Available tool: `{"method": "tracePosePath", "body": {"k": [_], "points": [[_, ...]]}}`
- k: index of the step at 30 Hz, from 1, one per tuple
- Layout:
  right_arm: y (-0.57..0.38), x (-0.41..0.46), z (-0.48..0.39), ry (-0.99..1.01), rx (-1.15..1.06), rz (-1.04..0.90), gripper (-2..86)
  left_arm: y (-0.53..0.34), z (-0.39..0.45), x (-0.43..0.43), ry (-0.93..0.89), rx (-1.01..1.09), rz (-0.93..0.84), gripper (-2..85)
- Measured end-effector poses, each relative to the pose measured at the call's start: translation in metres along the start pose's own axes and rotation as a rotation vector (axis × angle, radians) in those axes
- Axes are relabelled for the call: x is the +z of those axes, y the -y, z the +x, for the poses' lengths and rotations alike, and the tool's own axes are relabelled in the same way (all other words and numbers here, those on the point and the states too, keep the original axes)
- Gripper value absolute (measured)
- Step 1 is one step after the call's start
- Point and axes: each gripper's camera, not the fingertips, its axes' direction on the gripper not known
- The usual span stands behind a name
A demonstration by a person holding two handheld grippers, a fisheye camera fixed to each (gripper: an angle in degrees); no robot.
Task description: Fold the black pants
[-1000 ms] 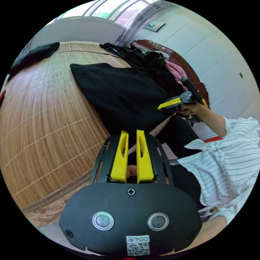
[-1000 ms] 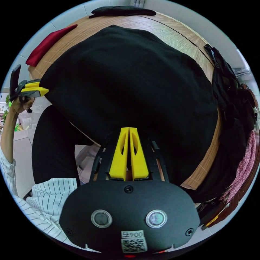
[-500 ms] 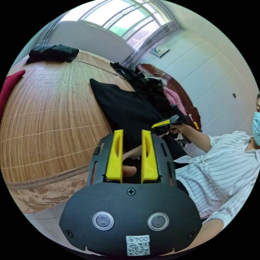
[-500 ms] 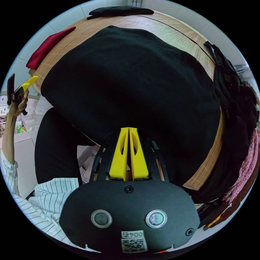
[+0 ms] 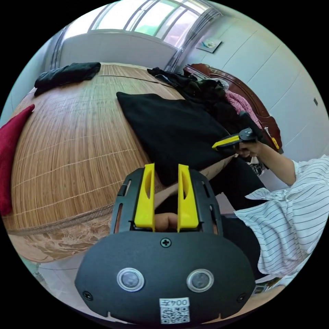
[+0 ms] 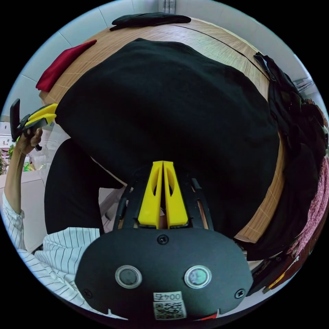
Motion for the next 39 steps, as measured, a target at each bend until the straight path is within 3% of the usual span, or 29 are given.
{"method": "tracePosePath", "body": {"k": [6, 11, 13, 20, 29, 39], "points": [[0.000, -0.007, 0.001, 0.013, 0.012, 0.007, -0.8, -0.002, 0.082, 0.021, 0.279, 0.131, 0.063, 10.7], [0.005, -0.013, -0.004, -0.004, -0.002, -0.006, -0.8, 0.001, 0.103, 0.056, 0.470, 0.278, -0.073, 12.9], [0.005, -0.016, -0.006, -0.012, -0.006, -0.006, -0.8, 0.008, 0.085, 0.043, 0.397, 0.270, -0.098, 13.2], [0.010, -0.026, -0.012, -0.034, -0.012, -0.016, -0.8, 0.040, -0.044, -0.007, -0.138, 0.159, -0.170, 12.2], [0.018, -0.044, -0.014, -0.032, -0.013, -0.040, -0.8, 0.059, -0.144, -0.021, -0.519, 0.066, -0.169, 8.1], [0.021, -0.068, -0.023, -0.078, -0.027, -0.044, -0.7, 0.087, -0.146, -0.008, -0.463, 0.198, -0.370, 8.1]]}}
